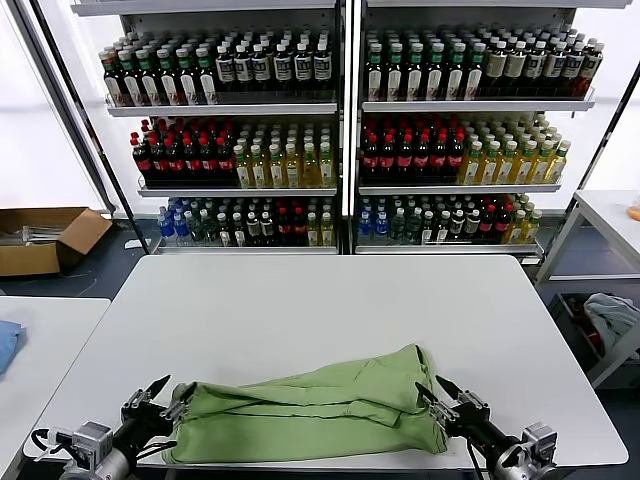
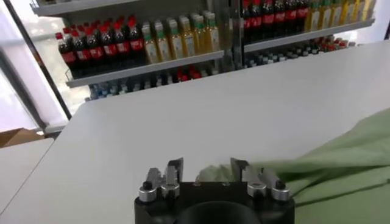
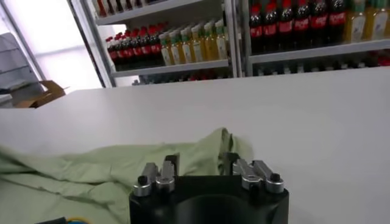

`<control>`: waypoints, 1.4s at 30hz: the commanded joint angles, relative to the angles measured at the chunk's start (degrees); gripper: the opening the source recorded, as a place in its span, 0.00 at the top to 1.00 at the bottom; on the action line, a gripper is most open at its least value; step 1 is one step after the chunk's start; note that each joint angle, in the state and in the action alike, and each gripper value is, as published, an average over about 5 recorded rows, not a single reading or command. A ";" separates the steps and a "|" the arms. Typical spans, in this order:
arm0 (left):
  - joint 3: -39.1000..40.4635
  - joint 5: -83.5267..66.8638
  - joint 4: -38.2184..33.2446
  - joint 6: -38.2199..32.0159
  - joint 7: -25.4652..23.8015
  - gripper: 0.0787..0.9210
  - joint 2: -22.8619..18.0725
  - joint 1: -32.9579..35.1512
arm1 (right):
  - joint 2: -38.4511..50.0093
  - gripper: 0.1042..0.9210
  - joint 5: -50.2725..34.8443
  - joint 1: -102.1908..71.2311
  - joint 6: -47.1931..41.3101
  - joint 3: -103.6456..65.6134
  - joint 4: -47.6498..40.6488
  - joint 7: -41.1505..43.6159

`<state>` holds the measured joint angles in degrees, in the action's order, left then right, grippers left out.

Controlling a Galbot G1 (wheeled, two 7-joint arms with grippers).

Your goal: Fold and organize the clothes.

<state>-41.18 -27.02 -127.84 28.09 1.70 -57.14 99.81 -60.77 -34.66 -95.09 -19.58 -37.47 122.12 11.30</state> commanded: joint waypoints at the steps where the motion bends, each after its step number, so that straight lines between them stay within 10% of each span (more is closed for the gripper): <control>1: 4.30 -8.64 -1.77 2.69 15.21 0.31 -4.35 0.95 | -0.04 0.30 -0.40 -0.44 1.42 -2.12 -0.23 0.14; 8: 7.47 -11.06 0.30 2.74 22.25 0.13 -7.78 0.16 | -0.25 0.13 -0.30 -1.11 1.87 -2.20 -0.31 0.42; 23: 10.68 -9.96 1.80 2.62 23.61 0.12 -10.23 -0.47 | 0.01 0.12 -0.43 -0.38 1.84 -1.92 0.01 0.35; 42: 11.97 -9.78 2.53 2.46 22.04 0.74 -9.76 -1.44 | -0.09 0.12 -0.76 1.21 1.51 -1.06 0.24 -0.28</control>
<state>-29.69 -36.36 -125.41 30.07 23.50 -66.62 98.73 -60.82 -35.38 -94.02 -18.04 -38.51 122.20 11.07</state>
